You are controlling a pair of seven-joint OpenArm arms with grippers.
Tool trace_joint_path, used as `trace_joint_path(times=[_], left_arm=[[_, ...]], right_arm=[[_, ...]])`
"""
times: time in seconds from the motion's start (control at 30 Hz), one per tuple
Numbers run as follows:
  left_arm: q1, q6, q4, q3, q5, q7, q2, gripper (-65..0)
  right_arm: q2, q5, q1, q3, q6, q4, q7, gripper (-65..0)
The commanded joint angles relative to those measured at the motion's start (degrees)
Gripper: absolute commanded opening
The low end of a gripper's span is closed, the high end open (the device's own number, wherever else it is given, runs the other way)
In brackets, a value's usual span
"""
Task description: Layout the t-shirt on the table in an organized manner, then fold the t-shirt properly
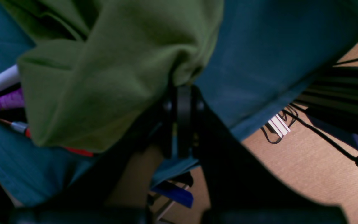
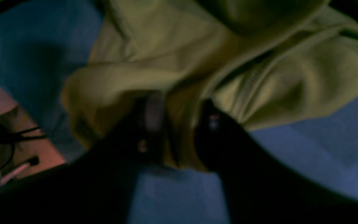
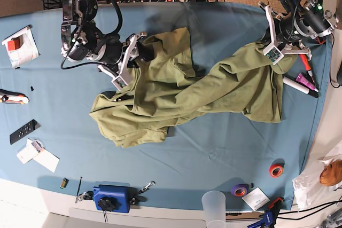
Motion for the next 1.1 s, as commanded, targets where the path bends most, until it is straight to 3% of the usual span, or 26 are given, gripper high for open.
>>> trace_joint_path(times=[0.0, 0.03, 0.23, 0.63, 0.87, 1.07], left_arm=[[-0.1, 0.0, 0.8, -0.5, -0.4, -1.1, -0.8, -65.0], [-0.1, 0.0, 0.9, -0.5, -0.4, -1.1, -0.8, -65.0], [-0.1, 0.0, 0.9, -0.5, -0.4, -1.1, -0.8, -65.0], [-0.1, 0.0, 0.9, -0.5, -0.4, -0.9, -0.8, -65.0], [0.0, 0.0, 0.8, -0.5, -3.3, 5.0, -0.8, -65.0], [3.4, 0.0, 0.9, -0.5, -4.2, 5.5, -0.8, -65.0]], right_arm=[[0.0, 0.2, 0.6, -0.3, -0.7, 1.0, 1.2, -59.2], [0.1, -0.3, 0.6, -0.6, -1.4, 1.0, 1.2, -64.7], [0.1, -0.5, 0.6, 1.4, -1.5, 1.2, 1.2, -65.0], [0.4, 2.1, 0.3, 18.7, -1.2, 4.5, -0.2, -65.0], [0.5, 1.0, 0.3, 27.3, -0.8, 4.5, -2.3, -65.0], [4.5, 1.0, -3.8, 29.3, -0.2, 4.5, -3.6, -65.0]])
